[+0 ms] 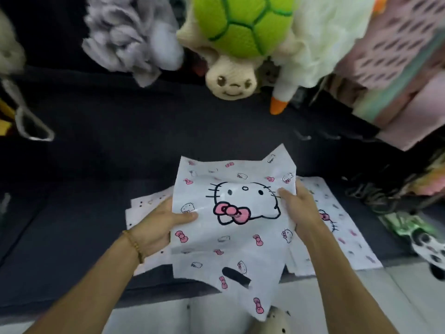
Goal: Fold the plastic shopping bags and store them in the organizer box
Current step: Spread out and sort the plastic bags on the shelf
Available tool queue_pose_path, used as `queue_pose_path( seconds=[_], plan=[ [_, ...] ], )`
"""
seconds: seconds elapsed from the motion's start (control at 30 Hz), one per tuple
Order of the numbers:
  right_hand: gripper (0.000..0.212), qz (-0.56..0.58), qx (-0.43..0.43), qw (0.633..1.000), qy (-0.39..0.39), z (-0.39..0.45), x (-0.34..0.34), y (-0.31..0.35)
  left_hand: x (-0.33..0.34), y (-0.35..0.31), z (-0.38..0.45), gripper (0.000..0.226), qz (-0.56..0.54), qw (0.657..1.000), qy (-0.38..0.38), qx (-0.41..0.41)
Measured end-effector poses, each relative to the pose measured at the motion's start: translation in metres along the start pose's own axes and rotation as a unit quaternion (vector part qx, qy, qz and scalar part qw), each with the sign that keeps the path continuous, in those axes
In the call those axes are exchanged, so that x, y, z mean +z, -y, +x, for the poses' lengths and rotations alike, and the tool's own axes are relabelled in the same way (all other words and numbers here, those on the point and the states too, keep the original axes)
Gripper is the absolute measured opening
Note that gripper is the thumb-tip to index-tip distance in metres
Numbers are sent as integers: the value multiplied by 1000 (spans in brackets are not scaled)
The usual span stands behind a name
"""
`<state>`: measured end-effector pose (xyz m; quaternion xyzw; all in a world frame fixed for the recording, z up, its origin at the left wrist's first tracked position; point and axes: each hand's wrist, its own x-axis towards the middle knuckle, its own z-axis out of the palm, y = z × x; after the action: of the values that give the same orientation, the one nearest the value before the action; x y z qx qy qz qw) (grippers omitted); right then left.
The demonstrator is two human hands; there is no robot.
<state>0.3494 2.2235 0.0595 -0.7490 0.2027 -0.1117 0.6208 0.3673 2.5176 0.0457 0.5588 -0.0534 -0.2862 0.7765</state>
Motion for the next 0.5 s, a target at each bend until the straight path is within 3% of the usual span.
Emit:
queue_pose_path(
  seconds=[0.2, 0.33, 0.43, 0.5],
  plan=[
    [23, -83, 48, 986, -133, 24, -127, -52, 108, 81, 86, 54, 87, 992, 30, -87],
    [14, -123, 7, 975, -185, 69, -183, -70, 161, 129, 139, 59, 126, 989, 35, -65],
    [50, -145, -45, 958, -242, 101, -207, -67, 190, 155, 181, 61, 144, 989, 11, -15],
    [64, -209, -75, 929, -297, 118, -215, -75, 201, 170, 210, 60, 151, 989, -6, -6]
  ],
)
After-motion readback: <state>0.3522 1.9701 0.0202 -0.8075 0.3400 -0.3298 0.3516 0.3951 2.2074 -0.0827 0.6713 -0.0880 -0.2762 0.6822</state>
